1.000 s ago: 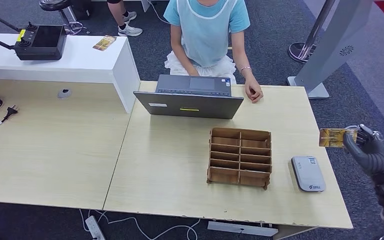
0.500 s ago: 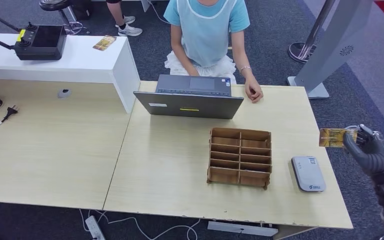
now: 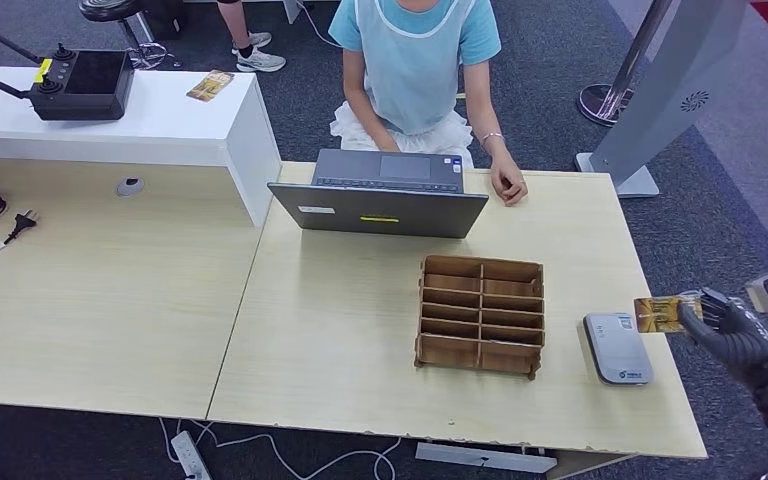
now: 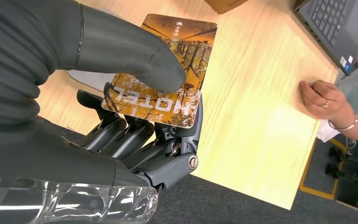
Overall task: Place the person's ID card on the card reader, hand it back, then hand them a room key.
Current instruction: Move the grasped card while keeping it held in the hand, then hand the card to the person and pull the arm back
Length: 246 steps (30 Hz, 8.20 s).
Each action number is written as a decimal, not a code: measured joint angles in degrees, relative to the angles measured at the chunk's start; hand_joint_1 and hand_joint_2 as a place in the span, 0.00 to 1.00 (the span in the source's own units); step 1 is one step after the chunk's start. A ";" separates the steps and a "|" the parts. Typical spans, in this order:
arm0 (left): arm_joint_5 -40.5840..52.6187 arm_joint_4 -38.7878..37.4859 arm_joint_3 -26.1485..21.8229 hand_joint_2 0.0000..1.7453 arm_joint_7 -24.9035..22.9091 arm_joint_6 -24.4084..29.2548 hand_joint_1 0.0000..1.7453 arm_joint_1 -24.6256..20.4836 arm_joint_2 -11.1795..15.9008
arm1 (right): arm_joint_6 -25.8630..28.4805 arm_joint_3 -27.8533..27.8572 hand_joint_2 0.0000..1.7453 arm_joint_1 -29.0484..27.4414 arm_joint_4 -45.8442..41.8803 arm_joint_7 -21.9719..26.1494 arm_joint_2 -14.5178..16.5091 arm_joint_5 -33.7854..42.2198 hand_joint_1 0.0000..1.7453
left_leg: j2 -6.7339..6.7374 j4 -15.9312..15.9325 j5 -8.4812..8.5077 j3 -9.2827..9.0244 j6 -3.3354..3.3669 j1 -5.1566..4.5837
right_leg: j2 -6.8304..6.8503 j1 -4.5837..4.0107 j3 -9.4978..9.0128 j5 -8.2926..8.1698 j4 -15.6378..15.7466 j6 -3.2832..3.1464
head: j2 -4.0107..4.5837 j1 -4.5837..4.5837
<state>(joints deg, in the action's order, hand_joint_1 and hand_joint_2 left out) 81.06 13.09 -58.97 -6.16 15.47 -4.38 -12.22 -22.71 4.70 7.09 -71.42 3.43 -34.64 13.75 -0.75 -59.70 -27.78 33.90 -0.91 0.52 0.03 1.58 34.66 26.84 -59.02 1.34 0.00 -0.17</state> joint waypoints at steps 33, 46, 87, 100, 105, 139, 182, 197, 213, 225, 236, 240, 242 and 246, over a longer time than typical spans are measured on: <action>0.01 0.00 0.00 0.00 -0.02 0.00 0.00 -0.01 0.00 | 0.10 -1.40 1.00 0.53 2.66 -0.04 -0.70 -0.06 1.00 | 0.00 0.00 -0.01 0.00 0.01 -0.02 | 0.00 0.02 0.00 0.01 0.00 0.02 | 0.00 0.00; 0.32 0.00 0.09 0.00 -0.83 -0.04 0.00 -0.01 0.00 | 4.10 -3.46 1.00 0.16 5.55 0.09 1.56 -5.83 1.00 | 0.02 0.00 -0.01 -0.01 0.01 -0.01 | -0.02 0.01 0.00 0.02 0.00 0.03 | 0.00 0.00; 0.32 0.00 0.11 0.00 -0.96 -0.04 0.00 -0.01 0.02 | 4.20 -4.74 1.00 0.17 6.51 0.16 1.77 -5.86 1.00 | 0.01 0.00 -0.01 -0.01 0.01 -0.03 | -0.01 0.04 0.00 0.02 0.00 0.03 | 0.00 0.00; 0.36 0.00 0.52 0.00 -1.20 -0.10 0.00 -0.02 -0.04 | 9.04 -5.36 1.00 1.43 10.46 -0.34 4.13 -13.91 1.00 | 0.01 0.00 0.00 -0.02 0.01 -0.03 | -0.01 0.03 -0.01 0.02 0.00 0.03 | 0.00 0.00; 0.36 0.00 0.52 0.00 -1.20 -0.11 0.00 -0.02 -0.04 | 9.25 -5.36 1.00 1.66 11.11 -0.33 4.78 -14.12 1.00 | 0.01 0.00 0.00 -0.02 0.01 -0.03 | -0.01 0.04 -0.01 0.02 0.00 0.03 | 0.00 0.00; 0.10 0.00 0.52 0.00 -1.20 -0.13 0.00 -0.02 -0.03 | 9.46 -5.16 1.00 2.75 11.59 0.22 5.86 -15.88 1.00 | 0.03 0.00 0.00 -0.04 0.01 -0.03 | -0.03 0.04 -0.04 0.01 0.00 0.03 | 0.00 0.00; -0.86 0.00 0.50 0.00 -1.01 -0.05 0.00 -0.01 0.02 | 2.46 -5.83 1.00 11.65 -0.60 0.95 2.11 -5.25 1.00 | 0.06 0.00 0.01 -0.05 0.02 -0.05 | -0.08 0.06 -0.05 0.00 -0.01 0.04 | 0.00 0.00; -1.23 0.00 0.50 0.00 -0.90 -0.11 0.00 -0.01 0.01 | 6.44 -14.48 1.00 27.27 -3.59 0.44 1.57 -10.34 1.00 | 0.05 0.00 0.05 -0.05 0.02 -0.05 | -0.07 0.06 -0.05 -0.02 -0.02 0.04 | 0.00 0.00; -1.29 0.00 0.48 0.00 -1.01 -1.16 0.00 -0.15 -0.05 | 17.67 -27.95 1.00 45.94 -1.86 -4.68 6.49 -30.94 1.00 | 0.04 0.00 0.09 -0.04 -0.02 -0.04 | -0.09 0.06 -0.02 -0.06 -0.07 0.00 | 0.00 0.01; 0.12 0.00 0.91 0.00 -0.34 -4.89 0.00 -0.19 0.72 | 17.82 -37.20 1.00 58.36 2.73 -8.59 15.93 -43.76 1.00 | 0.08 0.00 0.13 -0.06 -0.08 -0.02 | -0.18 0.04 0.02 -0.07 -0.11 -0.01 | 0.00 0.01; 0.70 0.00 1.56 0.00 -0.02 -5.33 0.00 -0.15 1.12 | 18.83 -41.09 1.00 63.56 8.82 -9.48 20.93 -47.94 1.00 | 0.05 -0.01 0.14 -0.05 -0.09 -0.03 | -0.12 0.05 -0.01 -0.07 -0.11 -0.01 | 0.00 0.02; 1.16 0.00 2.11 0.00 0.22 -5.58 0.00 -0.16 1.15 | 19.87 -41.72 0.50 64.18 11.31 -6.47 21.81 -50.86 1.00 | 0.06 -0.01 0.14 -0.06 -0.09 -0.03 | -0.13 0.05 -0.01 -0.07 -0.11 -0.01 | 0.00 0.01; 1.40 0.00 2.50 0.00 0.25 -5.93 0.00 -0.18 1.17 | 21.13 -42.27 0.75 64.31 13.31 -5.31 22.39 -54.62 1.00 | 0.06 0.00 0.14 -0.06 -0.09 -0.03 | -0.14 0.05 -0.01 -0.07 -0.11 -0.01 | 0.00 0.01; 1.86 0.00 3.59 0.00 0.07 -6.32 0.00 -0.34 1.20 | 22.40 -44.13 1.00 64.82 19.35 -4.73 24.19 -62.89 1.00 | 0.06 0.00 0.16 -0.08 -0.11 -0.02 | -0.14 0.04 -0.02 -0.08 -0.11 -0.03 | 0.00 0.01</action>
<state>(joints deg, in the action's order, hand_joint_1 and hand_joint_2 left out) 82.92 13.09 -55.38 -6.10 9.15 -4.72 -11.02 -0.31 -39.44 71.90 -52.07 -1.30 -10.45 -49.14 -0.69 -59.71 -27.61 33.81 -1.02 0.50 -0.10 1.62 34.64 26.76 -59.12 1.31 0.00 -0.17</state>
